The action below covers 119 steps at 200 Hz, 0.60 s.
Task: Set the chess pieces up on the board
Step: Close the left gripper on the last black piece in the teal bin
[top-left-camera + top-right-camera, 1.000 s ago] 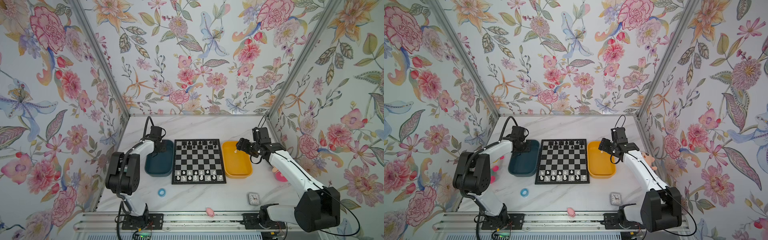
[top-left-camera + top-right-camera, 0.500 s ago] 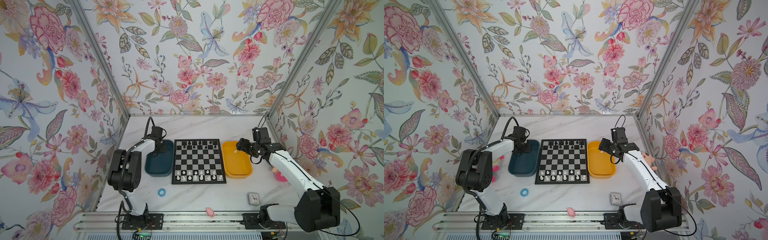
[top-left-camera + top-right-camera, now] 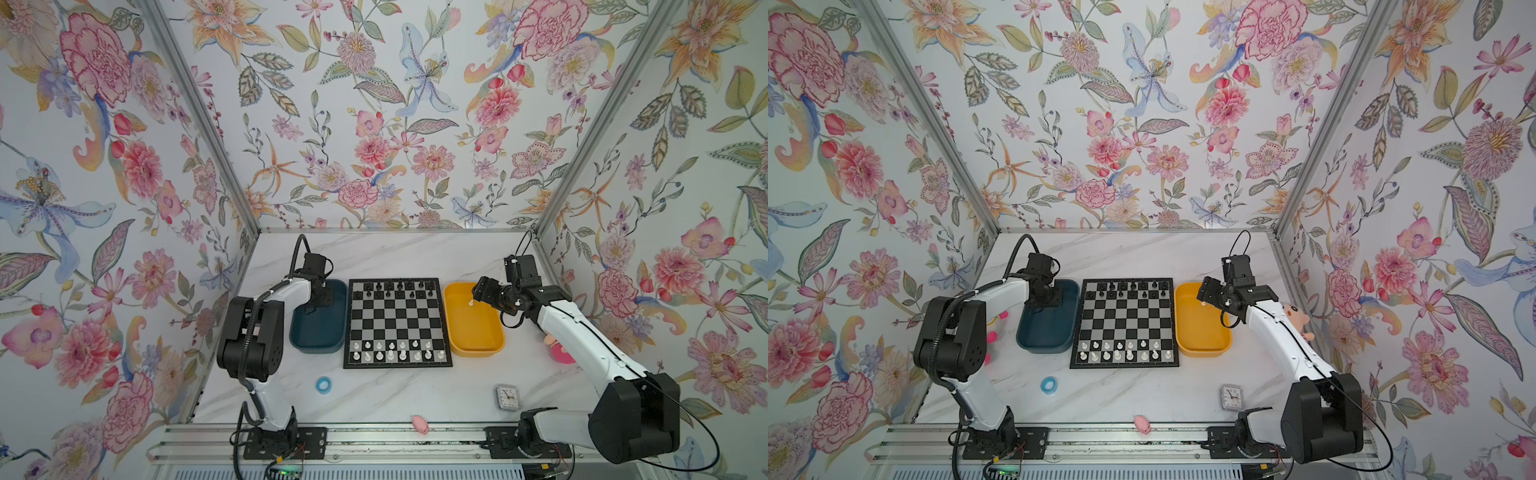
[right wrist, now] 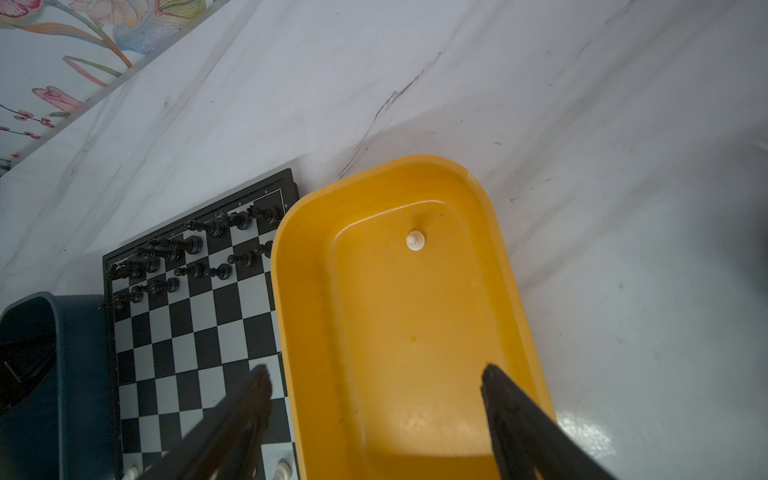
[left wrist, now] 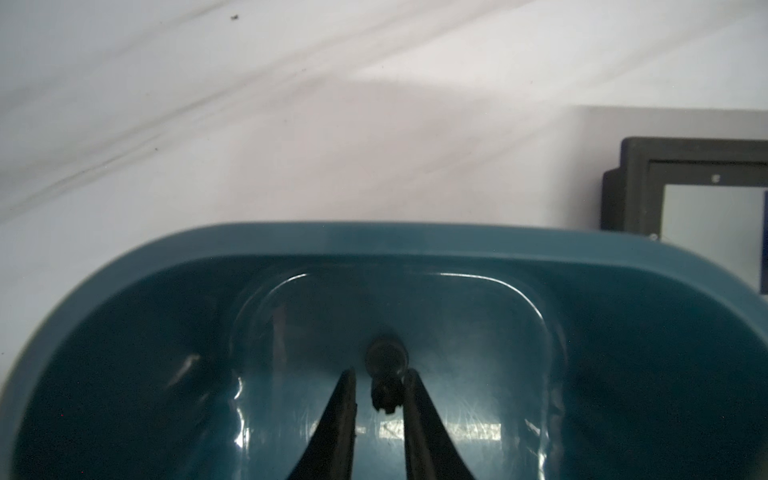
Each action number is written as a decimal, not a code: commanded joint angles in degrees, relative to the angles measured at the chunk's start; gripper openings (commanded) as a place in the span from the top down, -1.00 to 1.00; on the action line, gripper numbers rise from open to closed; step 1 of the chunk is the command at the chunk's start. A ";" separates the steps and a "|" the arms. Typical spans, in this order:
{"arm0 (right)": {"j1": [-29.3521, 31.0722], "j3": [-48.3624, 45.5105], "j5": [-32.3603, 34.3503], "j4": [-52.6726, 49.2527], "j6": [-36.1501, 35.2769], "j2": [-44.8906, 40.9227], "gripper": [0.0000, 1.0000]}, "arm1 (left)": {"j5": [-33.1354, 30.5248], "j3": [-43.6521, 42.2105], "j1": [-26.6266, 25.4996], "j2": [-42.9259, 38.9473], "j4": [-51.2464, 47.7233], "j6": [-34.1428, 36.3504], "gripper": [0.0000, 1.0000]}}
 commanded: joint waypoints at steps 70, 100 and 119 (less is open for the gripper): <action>-0.29 -0.12 -1.04 -0.82 0.23 1.73 -0.61 | 0.28 2.18 0.36 1.76 -0.08 0.69 0.60; -0.25 -0.03 -1.02 -0.71 0.19 1.82 -0.61 | 0.37 2.18 0.34 1.92 -0.07 0.67 0.63; -0.24 -0.12 -1.02 -0.76 0.19 1.91 -0.61 | 0.55 2.27 0.39 1.93 -0.02 0.69 0.67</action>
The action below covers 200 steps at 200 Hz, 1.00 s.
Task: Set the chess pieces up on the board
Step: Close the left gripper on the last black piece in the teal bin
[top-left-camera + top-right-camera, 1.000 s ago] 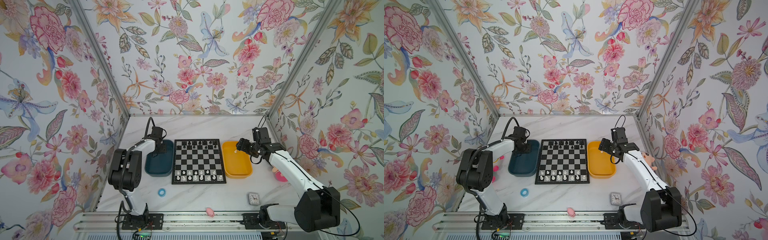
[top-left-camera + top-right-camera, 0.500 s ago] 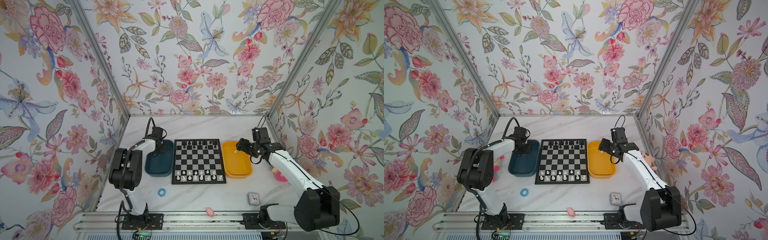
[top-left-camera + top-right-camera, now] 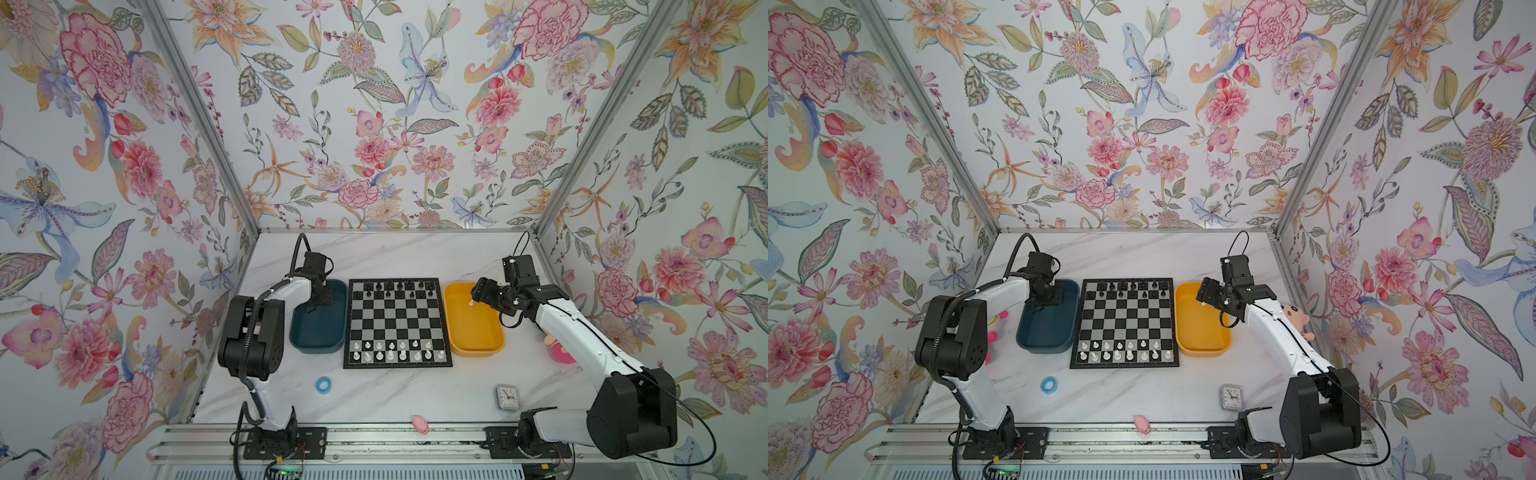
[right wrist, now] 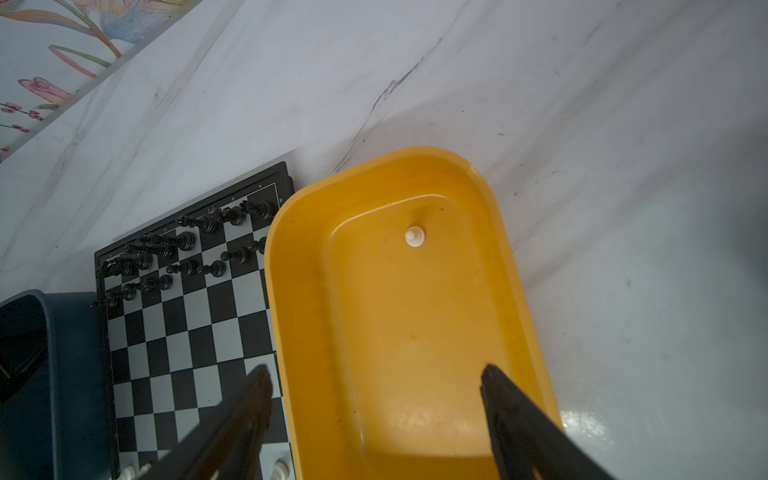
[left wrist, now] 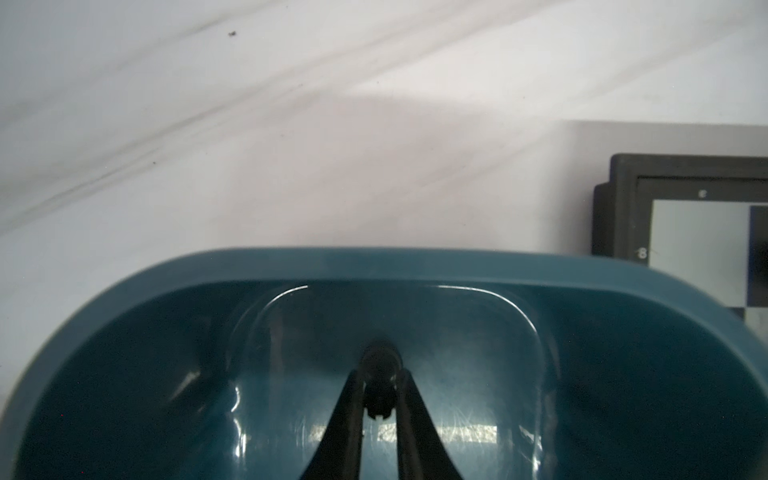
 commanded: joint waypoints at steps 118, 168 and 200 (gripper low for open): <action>-0.24 -0.39 -0.77 -0.69 0.36 0.73 -0.60 | 0.02 0.92 0.29 0.91 -0.26 0.79 0.92; -0.24 -0.39 -0.91 -0.76 0.35 0.78 -0.59 | -0.58 0.71 -0.34 -1.57 -0.90 0.86 0.93; -0.15 -0.39 -0.95 -0.76 0.38 0.82 -0.59 | -1.01 0.79 -0.65 -3.68 -1.35 0.89 0.93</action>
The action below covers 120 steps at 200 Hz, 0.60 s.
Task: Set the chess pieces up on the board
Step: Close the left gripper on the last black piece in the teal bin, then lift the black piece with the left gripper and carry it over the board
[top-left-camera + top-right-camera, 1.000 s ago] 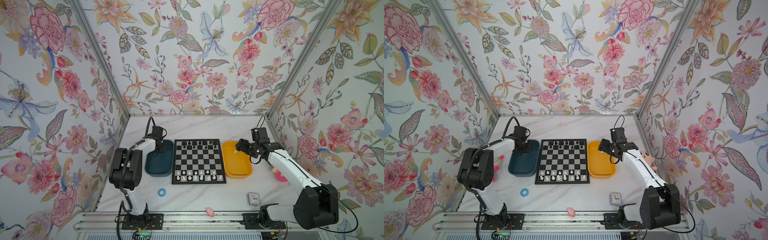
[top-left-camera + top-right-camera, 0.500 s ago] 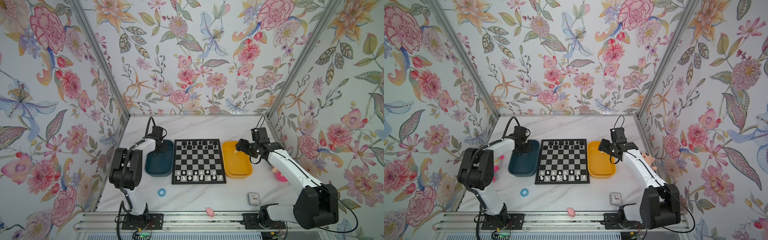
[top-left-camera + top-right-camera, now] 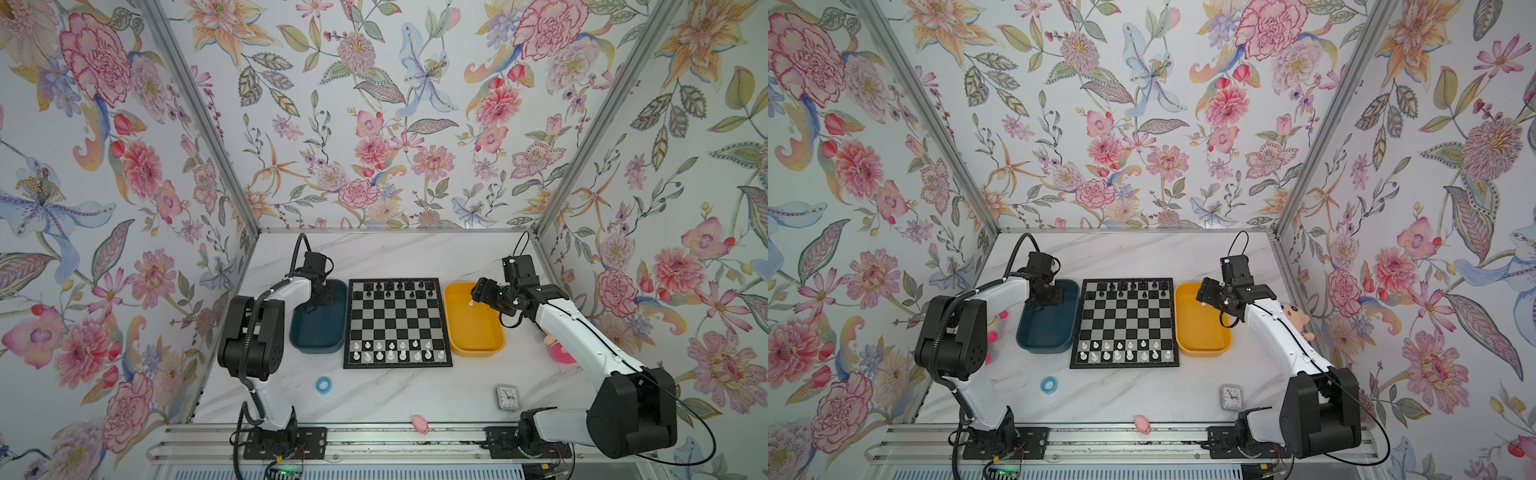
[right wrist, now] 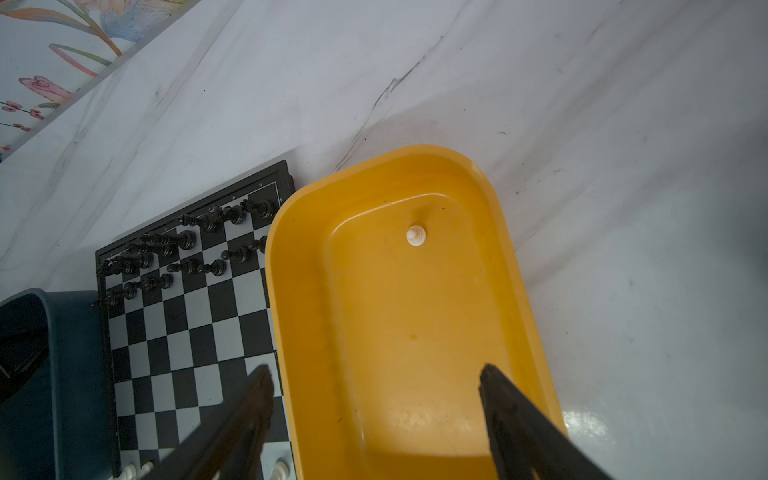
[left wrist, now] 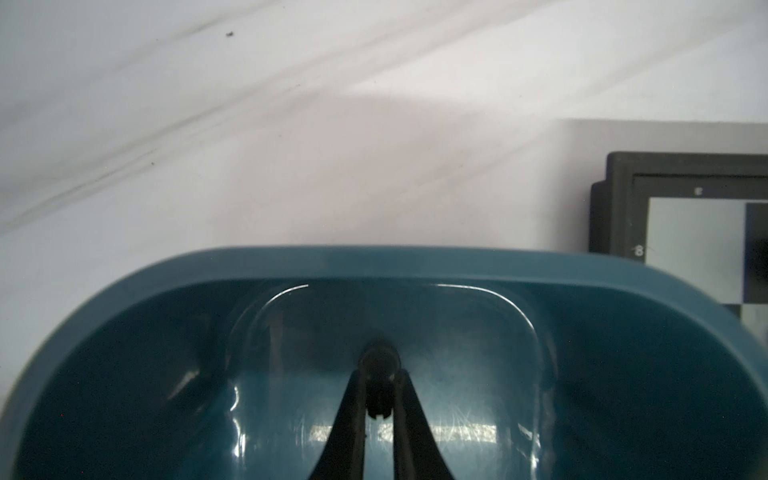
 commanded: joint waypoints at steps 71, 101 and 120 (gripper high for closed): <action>0.03 -0.30 -1.06 -0.40 0.43 1.33 -0.57 | -1.87 1.39 -1.41 -7.48 -2.80 0.61 0.93; 0.12 -0.38 -1.52 -0.26 0.33 1.35 -0.57 | -2.19 2.15 -1.84 -8.87 -3.88 0.66 0.93; 0.25 -0.45 -1.87 -0.01 0.41 1.50 -0.57 | -2.16 2.95 -2.12 -9.66 -4.64 0.79 0.93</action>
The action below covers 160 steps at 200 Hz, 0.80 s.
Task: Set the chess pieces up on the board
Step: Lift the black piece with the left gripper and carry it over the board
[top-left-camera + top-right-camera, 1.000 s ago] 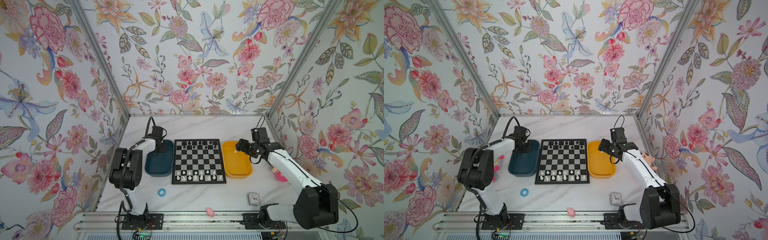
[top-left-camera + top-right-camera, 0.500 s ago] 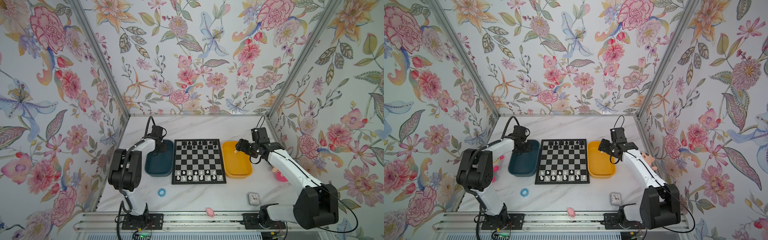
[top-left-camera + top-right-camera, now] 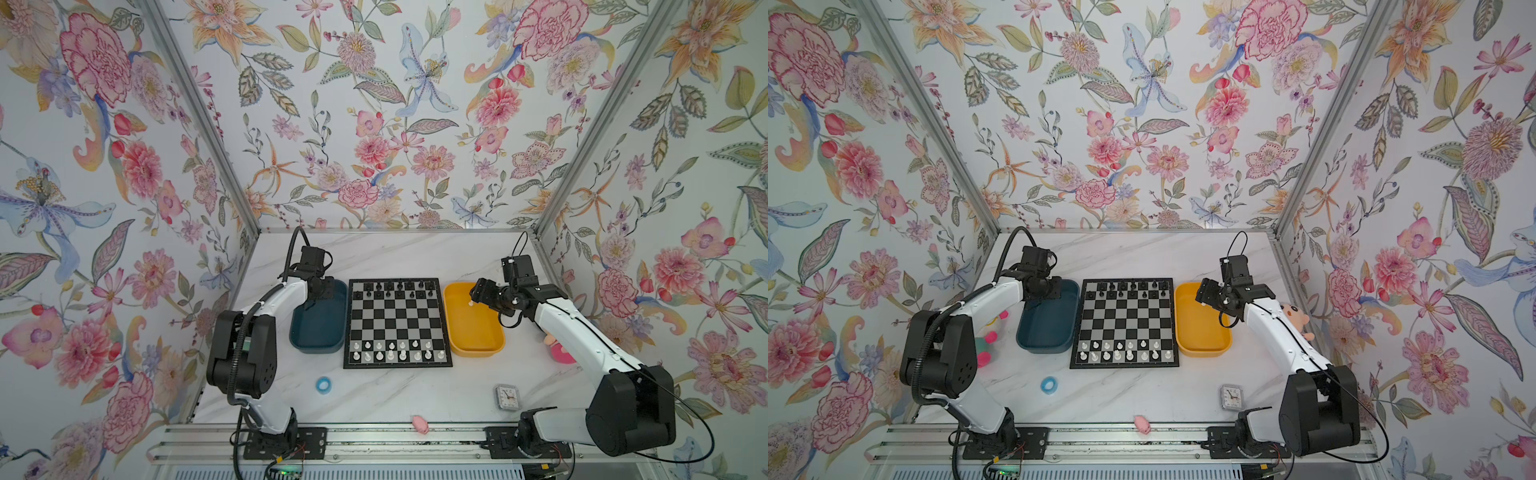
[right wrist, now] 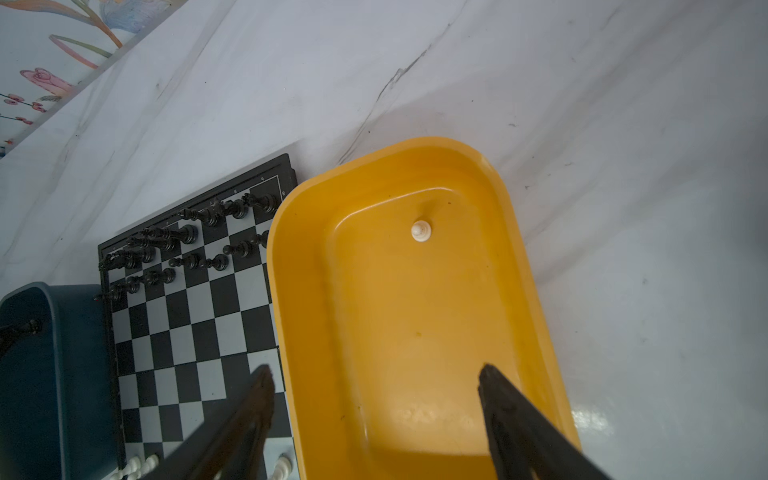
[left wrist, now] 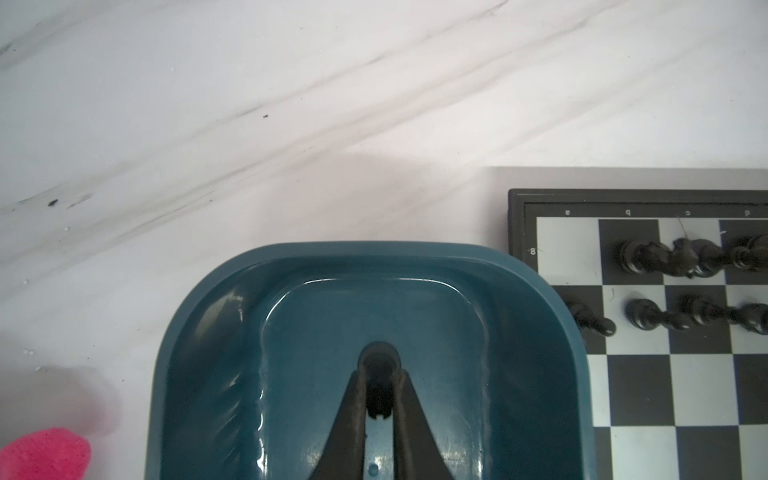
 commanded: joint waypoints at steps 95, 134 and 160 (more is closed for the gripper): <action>0.99 -0.48 -2.25 0.97 -0.62 0.60 -0.67 | -2.04 8.22 -3.54 -3.30 -5.14 1.88 0.91; 0.98 -0.81 -2.57 1.26 -0.89 0.38 -0.79 | -2.31 11.90 -6.03 -1.67 -6.45 2.45 0.91; 0.99 -1.04 -2.74 1.47 -1.34 -0.09 -0.92 | -2.43 14.15 -7.23 0.18 -7.01 2.85 0.91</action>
